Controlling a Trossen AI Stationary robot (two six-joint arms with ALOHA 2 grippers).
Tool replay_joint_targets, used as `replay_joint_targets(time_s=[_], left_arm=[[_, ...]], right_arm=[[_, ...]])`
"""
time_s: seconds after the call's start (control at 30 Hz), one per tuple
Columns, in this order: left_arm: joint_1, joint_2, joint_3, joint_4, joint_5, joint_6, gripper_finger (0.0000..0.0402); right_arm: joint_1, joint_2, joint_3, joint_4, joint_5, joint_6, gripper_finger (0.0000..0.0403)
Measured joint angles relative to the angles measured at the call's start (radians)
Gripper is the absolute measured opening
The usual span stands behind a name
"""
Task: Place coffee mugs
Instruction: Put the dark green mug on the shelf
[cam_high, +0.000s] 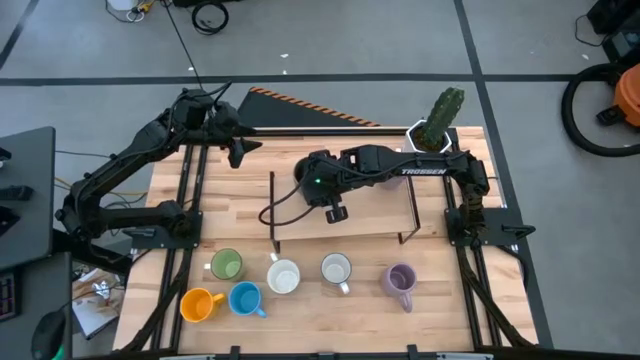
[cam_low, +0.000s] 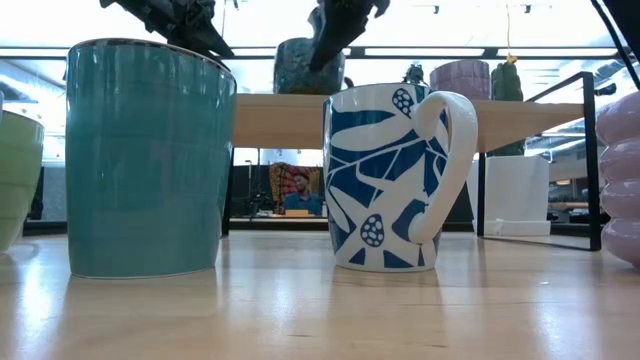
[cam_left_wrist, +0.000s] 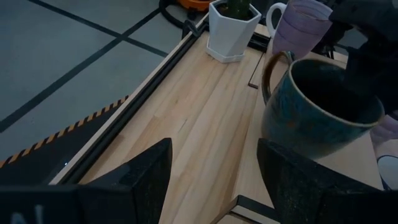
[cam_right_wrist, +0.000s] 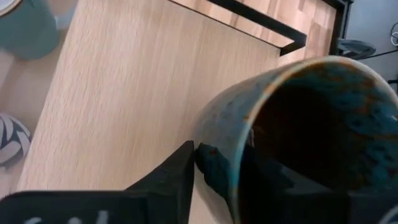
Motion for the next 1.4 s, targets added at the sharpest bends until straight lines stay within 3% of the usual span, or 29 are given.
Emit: replay_joint_targets(time_s=[0.37, 0.9, 1.17, 1.4], left_arm=[[0.000, 0.000, 0.000, 0.001, 0.000, 0.000, 0.0243], [0.000, 0.000, 0.000, 0.002, -0.001, 0.000, 0.0243], [0.000, 0.000, 0.000, 0.002, -0.001, -0.001, 0.0243], [0.000, 0.000, 0.000, 0.002, -0.001, -0.007, 0.0243]], right_arm=[[-0.003, -0.002, 0.000, -0.064, -0.007, -0.059, 0.0048], [-0.038, -0.092, 0.004, -0.239, -0.060, -0.306, 0.0052], [-0.093, -0.097, 0.003, -0.357, -0.182, -0.300, 0.0051], [-0.128, -0.097, 0.003, -0.424, -0.183, -0.270, 0.0051]])
